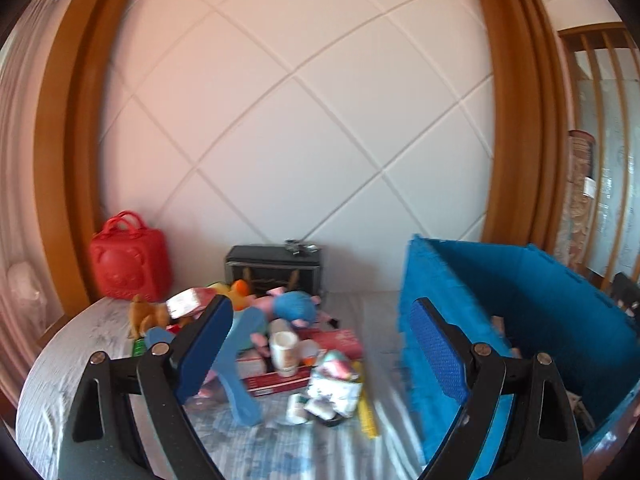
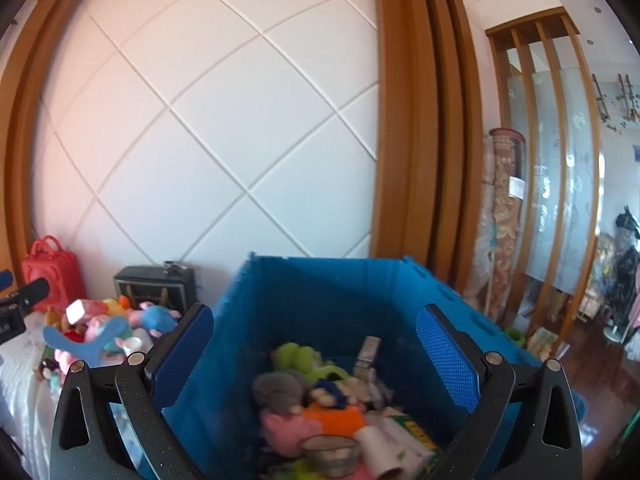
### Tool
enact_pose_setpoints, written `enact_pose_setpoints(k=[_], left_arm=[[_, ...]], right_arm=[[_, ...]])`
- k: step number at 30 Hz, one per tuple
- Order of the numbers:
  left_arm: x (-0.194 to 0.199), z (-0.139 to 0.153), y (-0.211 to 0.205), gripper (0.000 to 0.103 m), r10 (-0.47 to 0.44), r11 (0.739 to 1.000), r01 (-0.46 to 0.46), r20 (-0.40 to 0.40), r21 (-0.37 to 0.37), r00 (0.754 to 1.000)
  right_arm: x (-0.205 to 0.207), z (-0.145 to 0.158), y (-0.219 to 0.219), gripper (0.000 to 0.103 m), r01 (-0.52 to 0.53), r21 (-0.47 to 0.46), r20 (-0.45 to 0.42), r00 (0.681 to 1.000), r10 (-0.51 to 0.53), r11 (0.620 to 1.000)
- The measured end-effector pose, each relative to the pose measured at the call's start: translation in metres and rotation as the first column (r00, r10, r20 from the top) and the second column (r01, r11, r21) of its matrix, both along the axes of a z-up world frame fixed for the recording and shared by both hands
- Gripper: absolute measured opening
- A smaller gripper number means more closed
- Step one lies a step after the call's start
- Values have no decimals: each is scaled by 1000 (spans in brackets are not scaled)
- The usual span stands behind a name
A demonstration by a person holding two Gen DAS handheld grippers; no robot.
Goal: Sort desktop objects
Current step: 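Open both tools to drop the brush and box into the crate, then reach the right tool toward a white pill bottle while the left reaches the Tylenol box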
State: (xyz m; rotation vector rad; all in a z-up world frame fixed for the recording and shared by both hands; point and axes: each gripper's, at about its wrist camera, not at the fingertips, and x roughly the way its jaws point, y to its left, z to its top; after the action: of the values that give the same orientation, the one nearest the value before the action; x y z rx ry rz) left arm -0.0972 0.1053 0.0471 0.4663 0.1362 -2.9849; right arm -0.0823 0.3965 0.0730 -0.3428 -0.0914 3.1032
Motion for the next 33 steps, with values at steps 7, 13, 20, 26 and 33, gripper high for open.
enact_pose_setpoints(k=[7,13,20,26,33], left_arm=[[-5,-34,-112,91,75,997,-74,85,-16,994],[-21,-80,-181,91,70,997,-71,224,-4,972],[-40,-155,-245,91,132,989,-148,390,13,911],[-62,-224,-281,91,164,974,-222,544,43,823],[-109,-268,-292,91,160,963,-259,635,67,756]], right_arm=[[4,-5,-102,103,-103,-18,11,995,103,995],[-8,-32,-182,103,-162,-26,81,983,164,986],[-52,-103,-233,103,-212,-16,315,926,206,977],[-96,-170,-230,103,-206,-17,477,859,189,978],[-148,-223,-229,103,-216,-40,608,769,195,976]])
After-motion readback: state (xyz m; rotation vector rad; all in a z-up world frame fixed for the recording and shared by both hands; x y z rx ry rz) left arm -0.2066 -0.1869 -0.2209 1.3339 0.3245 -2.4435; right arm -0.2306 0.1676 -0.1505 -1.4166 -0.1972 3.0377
